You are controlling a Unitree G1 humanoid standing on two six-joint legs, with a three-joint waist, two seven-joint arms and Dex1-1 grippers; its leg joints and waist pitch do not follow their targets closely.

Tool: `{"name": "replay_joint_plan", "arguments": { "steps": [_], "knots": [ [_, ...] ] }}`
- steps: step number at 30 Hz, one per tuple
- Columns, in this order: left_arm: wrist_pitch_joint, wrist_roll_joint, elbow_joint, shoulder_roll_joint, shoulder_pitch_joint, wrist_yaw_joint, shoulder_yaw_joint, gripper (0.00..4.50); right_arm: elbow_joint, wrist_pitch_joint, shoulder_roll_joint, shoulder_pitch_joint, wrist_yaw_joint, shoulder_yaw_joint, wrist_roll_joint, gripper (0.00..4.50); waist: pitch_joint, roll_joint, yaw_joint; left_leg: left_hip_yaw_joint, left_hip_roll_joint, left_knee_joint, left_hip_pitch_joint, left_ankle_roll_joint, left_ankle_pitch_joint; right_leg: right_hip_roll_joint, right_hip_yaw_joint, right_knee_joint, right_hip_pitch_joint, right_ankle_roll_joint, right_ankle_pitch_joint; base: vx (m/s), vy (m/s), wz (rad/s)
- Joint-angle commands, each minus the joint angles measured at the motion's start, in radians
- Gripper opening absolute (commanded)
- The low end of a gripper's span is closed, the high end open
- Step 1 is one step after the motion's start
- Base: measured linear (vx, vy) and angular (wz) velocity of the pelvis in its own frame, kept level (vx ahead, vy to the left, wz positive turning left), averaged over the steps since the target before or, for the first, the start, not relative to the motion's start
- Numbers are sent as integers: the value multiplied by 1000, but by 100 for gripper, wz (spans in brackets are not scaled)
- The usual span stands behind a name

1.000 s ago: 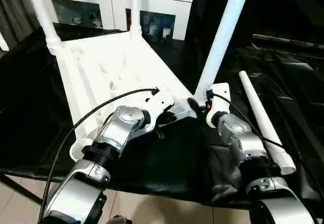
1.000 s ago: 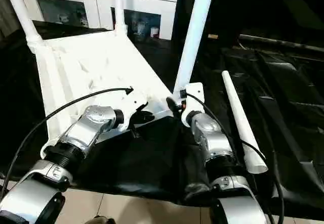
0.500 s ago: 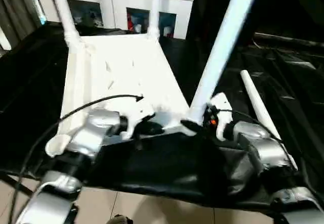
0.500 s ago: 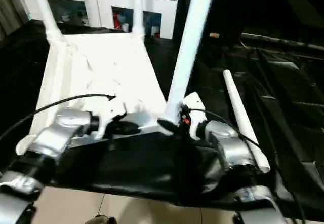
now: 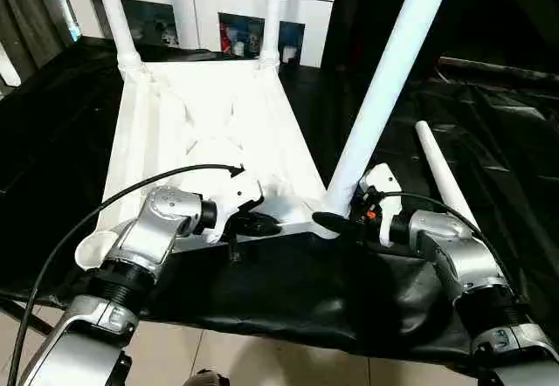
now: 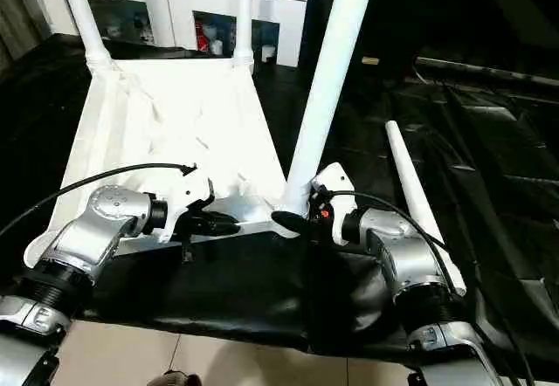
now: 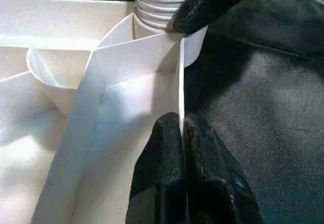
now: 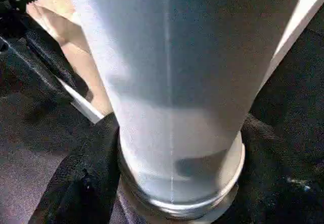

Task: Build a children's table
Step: Rotate leg to tighten

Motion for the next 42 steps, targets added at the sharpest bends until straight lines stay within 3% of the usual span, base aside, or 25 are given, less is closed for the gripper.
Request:
{"name": "replay_joint_plan", "arguments": {
  "steps": [1, 4, 6, 9, 13, 16, 19, 25, 28, 29, 32, 34, 35, 37, 40, 41, 42],
  "knots": [
    [-6, -11, 40, -49, 10, 48, -5, 0, 50, -20, 15, -9, -146, -49, -32, 275, -56, -10, 0, -36, 65, -72, 39, -4, -248, -63, 38, -80, 15, -237, -146, 0, 0, 0],
    [6, 8, 74, -85, -6, 111, -7, 0, 86, -23, 48, -15, -265, -71, -50, 273, -53, -11, -4, -38, 65, -75, 41, -29, -286, -64, 39, -87, 10, -224, -211, 0, 0, 0],
    [23, 40, 146, -158, -44, 244, -4, 0, 119, -15, 110, -25, -427, -114, -50, 273, -53, -8, -5, -42, 65, -78, 45, -51, -321, -66, 40, -94, 7, -199, -270, 0, 0, 0],
    [38, 45, 184, -201, -69, 312, 4, 0, 133, -9, 141, -34, -493, -137, -39, 272, -54, -5, -4, -41, 64, -78, 48, -60, -329, -65, 42, -97, 4, -191, -264, 0, 0, 0],
    [47, 50, 259, -272, -119, 439, 31, 0, 172, -13, 197, -67, -633, -186, -16, 272, -60, -3, -2, -39, 61, -77, 46, -42, -284, -60, 38, -88, 9, -199, -164, 0, 0, 0],
    [38, 57, 287, -293, -140, 465, 40, 0, 185, -46, 217, -72, -675, -178, -40, 272, -63, -7, 5, -36, 58, -71, 40, -9, -223, -62, 36, -83, 18, -207, -79, 0, 0, 0],
    [25, 67, 292, -292, -142, 461, 33, 0, 176, -54, 226, -66, -665, -171, -48, 343, -62, -7, 12, -37, 60, -71, 40, 11, -215, -64, 36, -85, 21, -202, -85, 0, 0, 0],
    [9, 60, 301, -289, -142, 453, 37, 0, 162, -96, 213, -69, -654, -160, -63, 387, -59, -6, 8, -39, 62, -76, 39, -3, -250, -63, 35, -90, 19, -194, -139, 0, 0, 0],
    [-11, 57, 305, -288, -143, 447, 37, 0, 140, -108, 206, -64, -662, -164, -63, 387, -60, -8, 4, -40, 62, -77, 39, -7, -260, -65, 36, -92, 19, -189, -153, 0, 0, 0],
    [-94, 48, 295, -292, -137, 450, 45, 0, 50, -124, 185, -26, -653, -175, -55, 387, -59, -13, 7, -39, 62, -76, 37, 6, -245, -65, 37, -93, 21, -179, -136, 0, 0, 0],
    [-161, 6, 251, -303, -133, 449, 83, 0, -70, -98, 167, 44, -624, -195, -22, 387, -64, -16, 12, -38, 62, -70, 35, 43, -177, -62, 35, -80, 27, -189, -24, 0, 0, 0],
    [-154, -14, 213, -297, -127, 434, 96, 0, -126, -79, 154, 82, -599, -189, -15, 387, -68, -13, 17, -37, 62, -66, 35, 58, -150, -63, 34, -74, 30, -201, 27, 0, 0, 0],
    [-145, -24, 181, -287, -122, 423, 102, 0, -166, -68, 144, 110, -584, -186, -11, 387, -71, -9, 20, -37, 65, -63, 35, 70, -112, -60, 32, -64, 29, -216, 97, 0, 0, 0],
    [-131, -33, 120, -261, -109, 418, 113, 19, -227, -49, 131, 156, -564, -187, -1, 391, -67, -14, 24, -35, 65, -62, 34, 86, -107, -59, 31, -63, 27, -234, 125, 0, 0, 0],
    [-31, -26, -32, -175, -78, 451, 163, 57, -311, -9, 112, 225, -541, -178, 11, 391, -61, -7, 24, -36, 68, -68, 36, 69, -158, -61, 32, -71, 26, -234, 42, 0, 0, 0],
    [-31, -26, -32, -175, -78, 451, 163, 67, -311, -9, 112, 225, -541, -178, 11, 391, -56, -5, 16, -37, 67, -75, 37, 39, -213, -56, 32, -80, 21, -218, -47, 0, 0, 0],
    [21, -5, -83, -128, -70, 482, 192, 78, -323, 9, 109, 240, -529, -166, 11, 391, -57, -4, 14, -37, 67, -76, 40, 25, -228, -55, 32, -80, 21, -213, -70, 0, 0, 0]
  ]
}}
